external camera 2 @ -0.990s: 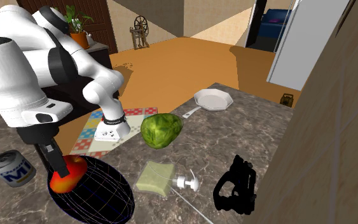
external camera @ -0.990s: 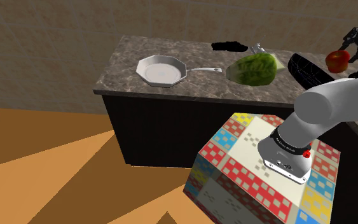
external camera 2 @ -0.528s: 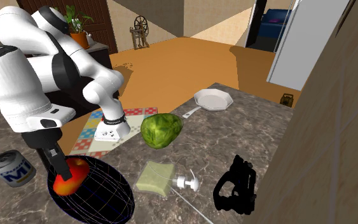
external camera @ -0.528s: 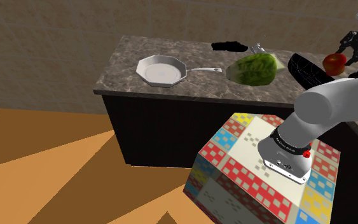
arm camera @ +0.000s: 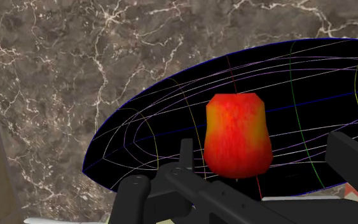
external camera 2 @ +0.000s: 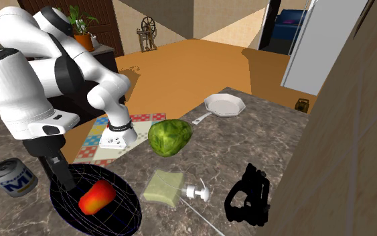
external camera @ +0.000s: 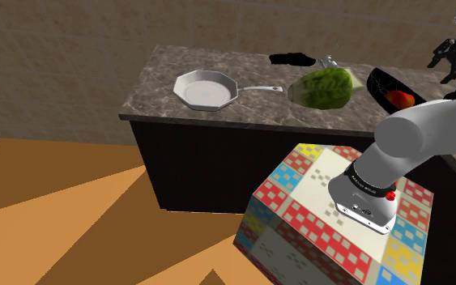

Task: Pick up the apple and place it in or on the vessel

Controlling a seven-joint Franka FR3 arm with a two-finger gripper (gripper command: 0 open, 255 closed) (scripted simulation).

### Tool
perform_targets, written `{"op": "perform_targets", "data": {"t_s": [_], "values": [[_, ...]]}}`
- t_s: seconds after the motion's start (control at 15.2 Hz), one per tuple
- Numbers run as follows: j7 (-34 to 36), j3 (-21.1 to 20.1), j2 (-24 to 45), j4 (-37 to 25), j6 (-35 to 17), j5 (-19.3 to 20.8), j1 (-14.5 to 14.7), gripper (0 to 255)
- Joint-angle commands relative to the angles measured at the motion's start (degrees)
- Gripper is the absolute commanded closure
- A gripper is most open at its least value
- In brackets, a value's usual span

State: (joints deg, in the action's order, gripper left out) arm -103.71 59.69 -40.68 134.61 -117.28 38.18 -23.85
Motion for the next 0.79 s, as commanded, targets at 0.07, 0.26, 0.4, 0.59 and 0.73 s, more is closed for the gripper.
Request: {"op": "perform_targets", "data": {"t_s": [0.07, 0.26, 0.4, 0.59, 0.73], "values": [[-0.3, -3.1, -1.3, -2.0, 3.9, -1.2, -1.1, 0], [-0.7, -5.5, -2.2, -4.1, 7.4, -2.2, -1.7, 0], [-0.7, -5.5, -2.2, -4.1, 7.4, -2.2, -1.7, 0], [-0.7, -5.5, -2.2, -4.1, 7.4, -2.2, -1.7, 0], [-0.7, -5.5, -2.2, -4.1, 7.4, -2.2, -1.7, 0]]}}
